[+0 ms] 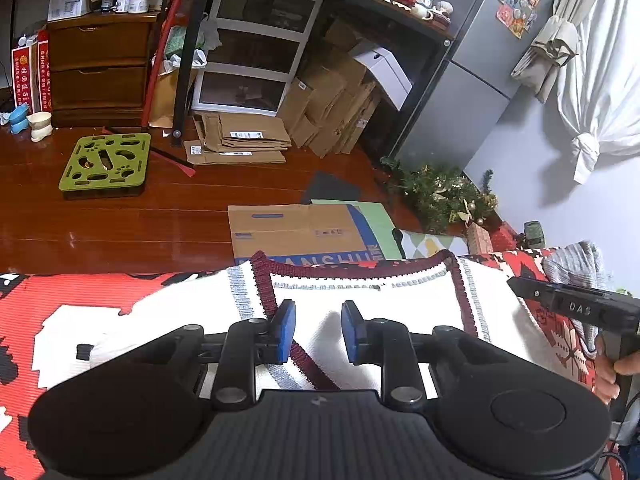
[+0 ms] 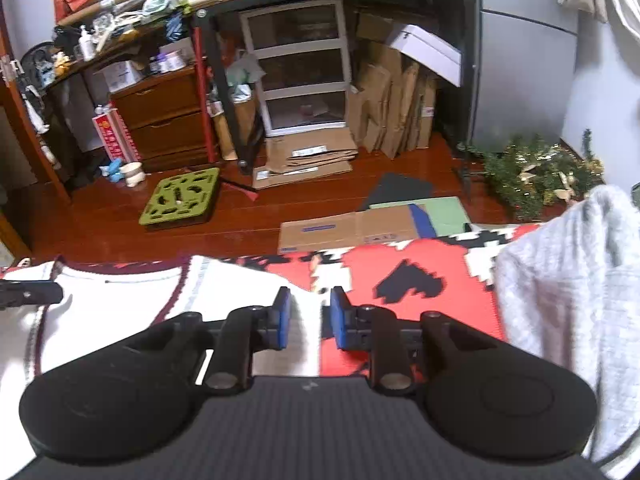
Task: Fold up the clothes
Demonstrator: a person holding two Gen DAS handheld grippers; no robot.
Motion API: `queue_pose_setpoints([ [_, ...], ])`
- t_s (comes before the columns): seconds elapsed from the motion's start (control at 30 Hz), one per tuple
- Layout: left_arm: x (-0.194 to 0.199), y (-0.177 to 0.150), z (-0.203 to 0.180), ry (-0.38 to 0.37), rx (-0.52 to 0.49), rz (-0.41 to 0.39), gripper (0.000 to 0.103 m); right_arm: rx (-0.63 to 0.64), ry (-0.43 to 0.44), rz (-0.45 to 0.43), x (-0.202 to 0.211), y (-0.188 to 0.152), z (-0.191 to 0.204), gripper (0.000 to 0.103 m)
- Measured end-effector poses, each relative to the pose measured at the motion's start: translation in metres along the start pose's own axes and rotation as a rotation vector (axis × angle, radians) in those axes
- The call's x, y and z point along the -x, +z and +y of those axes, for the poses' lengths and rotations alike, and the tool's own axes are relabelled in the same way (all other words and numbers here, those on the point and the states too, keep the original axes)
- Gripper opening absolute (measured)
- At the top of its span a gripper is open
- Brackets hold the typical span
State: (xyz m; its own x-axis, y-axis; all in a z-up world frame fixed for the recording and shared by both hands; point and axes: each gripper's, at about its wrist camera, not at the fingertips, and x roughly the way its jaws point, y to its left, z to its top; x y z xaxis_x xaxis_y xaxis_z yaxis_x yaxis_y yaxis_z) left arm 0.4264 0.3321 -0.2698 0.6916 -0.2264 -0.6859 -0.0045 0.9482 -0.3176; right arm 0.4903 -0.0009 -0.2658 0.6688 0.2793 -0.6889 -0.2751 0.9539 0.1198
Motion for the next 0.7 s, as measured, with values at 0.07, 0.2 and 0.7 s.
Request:
queue_pose_setpoints([
  [0.07,0.0,0.0,-0.001,0.003,-0.006,-0.001,0.024,0.033,-0.04,-0.017,0.004,-0.004,0.012,0.004],
  [0.2,0.0,-0.001,-0.001,0.004,-0.007,-0.002,0.024,-0.037,-0.077,-0.039,-0.001,-0.001,0.003,0.002],
  [0.7,0.009,0.004,-0.002,0.002,0.003,-0.023,0.024,-0.213,0.044,-0.113,0.043,0.052,0.023,0.028],
])
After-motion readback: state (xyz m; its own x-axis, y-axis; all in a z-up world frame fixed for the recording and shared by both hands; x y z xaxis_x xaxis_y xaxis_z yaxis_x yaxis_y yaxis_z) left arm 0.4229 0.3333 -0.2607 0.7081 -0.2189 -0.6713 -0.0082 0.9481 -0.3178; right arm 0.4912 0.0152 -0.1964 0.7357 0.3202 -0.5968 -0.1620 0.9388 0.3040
